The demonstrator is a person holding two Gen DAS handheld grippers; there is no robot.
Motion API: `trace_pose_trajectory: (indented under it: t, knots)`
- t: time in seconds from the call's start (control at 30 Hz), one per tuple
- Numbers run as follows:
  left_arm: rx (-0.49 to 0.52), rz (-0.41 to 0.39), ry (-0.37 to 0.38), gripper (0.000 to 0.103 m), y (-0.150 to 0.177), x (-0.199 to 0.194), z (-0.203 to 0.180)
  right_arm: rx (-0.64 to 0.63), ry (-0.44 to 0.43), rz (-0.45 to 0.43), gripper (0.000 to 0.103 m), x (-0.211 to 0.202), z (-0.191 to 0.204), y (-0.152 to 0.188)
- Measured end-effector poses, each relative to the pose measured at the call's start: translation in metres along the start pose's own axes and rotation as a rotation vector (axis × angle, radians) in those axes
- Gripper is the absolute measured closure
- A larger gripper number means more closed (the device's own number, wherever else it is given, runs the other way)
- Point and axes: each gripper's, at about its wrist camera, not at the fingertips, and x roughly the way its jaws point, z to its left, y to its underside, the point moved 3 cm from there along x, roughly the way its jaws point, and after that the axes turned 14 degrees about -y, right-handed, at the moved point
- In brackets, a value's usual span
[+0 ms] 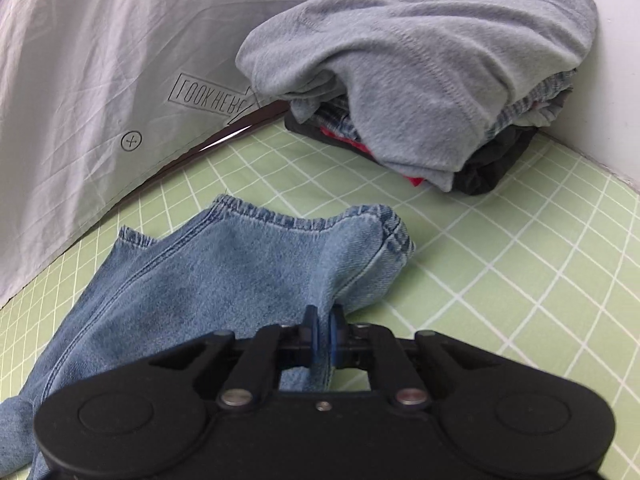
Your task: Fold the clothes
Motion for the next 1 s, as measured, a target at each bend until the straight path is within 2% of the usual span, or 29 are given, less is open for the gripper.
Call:
trace_pose_trajectory:
  t: [0.17,0.4,0.67,1.0]
  knots:
    - [-0.004,-0.021,-0.001,0.000,0.006,-0.001,0.002,0.052,0.094,-0.046,0.098,-0.048,-0.031,0.009]
    - [0.014,-0.064,0.003,0.000,0.019,-0.010,-0.006,0.087,0.202,-0.032,0.098,-0.102,-0.086,0.048]
    - [0.087,-0.101,0.027,0.000,0.032,-0.005,0.006,0.082,0.241,-0.006,0.098,-0.135,-0.108,0.074]
    - [0.155,-0.128,0.045,0.000,0.064,-0.013,0.021,0.074,0.262,0.037,0.098,-0.151,-0.119,0.090]
